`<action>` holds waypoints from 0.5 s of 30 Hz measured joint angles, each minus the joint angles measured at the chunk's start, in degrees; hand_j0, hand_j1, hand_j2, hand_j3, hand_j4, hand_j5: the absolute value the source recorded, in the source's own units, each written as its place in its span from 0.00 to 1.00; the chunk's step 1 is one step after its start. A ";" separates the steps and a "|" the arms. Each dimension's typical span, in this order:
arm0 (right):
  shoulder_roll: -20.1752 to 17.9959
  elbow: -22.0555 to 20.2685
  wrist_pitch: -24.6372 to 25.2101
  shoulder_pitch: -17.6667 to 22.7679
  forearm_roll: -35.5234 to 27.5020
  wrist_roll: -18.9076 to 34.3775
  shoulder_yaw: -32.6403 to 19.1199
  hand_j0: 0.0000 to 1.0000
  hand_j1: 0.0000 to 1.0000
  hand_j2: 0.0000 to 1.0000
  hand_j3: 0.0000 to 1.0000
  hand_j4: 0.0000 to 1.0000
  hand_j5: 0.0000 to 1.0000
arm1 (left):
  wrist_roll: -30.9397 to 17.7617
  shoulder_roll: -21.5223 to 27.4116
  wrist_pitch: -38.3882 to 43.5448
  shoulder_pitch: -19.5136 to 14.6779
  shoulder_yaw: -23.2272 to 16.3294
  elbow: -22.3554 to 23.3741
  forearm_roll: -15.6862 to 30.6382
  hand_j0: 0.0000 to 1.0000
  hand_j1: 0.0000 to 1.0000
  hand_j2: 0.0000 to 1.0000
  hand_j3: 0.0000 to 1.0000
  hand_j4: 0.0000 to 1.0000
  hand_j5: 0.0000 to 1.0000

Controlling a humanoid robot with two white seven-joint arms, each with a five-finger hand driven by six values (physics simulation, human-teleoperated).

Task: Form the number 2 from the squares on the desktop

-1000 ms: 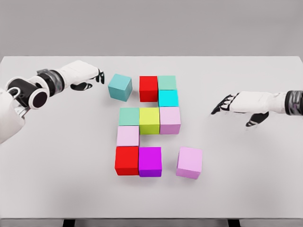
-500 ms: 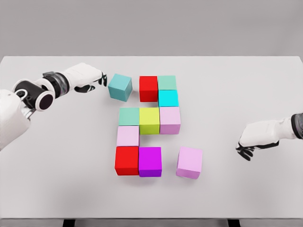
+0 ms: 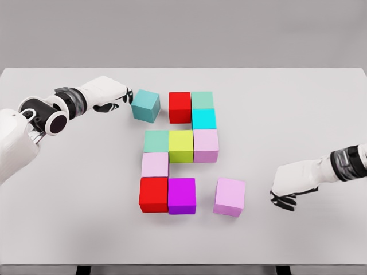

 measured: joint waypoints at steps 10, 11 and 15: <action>4.00 -0.53 0.13 1.32 -0.29 -0.16 0.14 0.10 0.10 0.10 0.10 0.10 0.10 | -0.15 -0.03 -0.47 0.09 -0.12 -0.10 0.97 0.57 0.57 0.57 0.57 0.57 0.57; 4.14 -0.54 0.12 1.41 -0.31 -0.16 0.15 0.10 0.10 0.10 0.10 0.10 0.10 | -0.14 -0.03 -0.48 0.09 -0.13 -0.10 1.02 0.57 0.57 0.57 0.57 0.57 0.57; 4.51 -0.70 0.13 1.85 -0.66 -0.18 0.18 0.10 0.10 0.10 0.10 0.10 0.10 | -0.14 -0.06 -0.49 0.09 -0.19 -0.13 1.62 0.57 0.57 0.57 0.57 0.57 0.57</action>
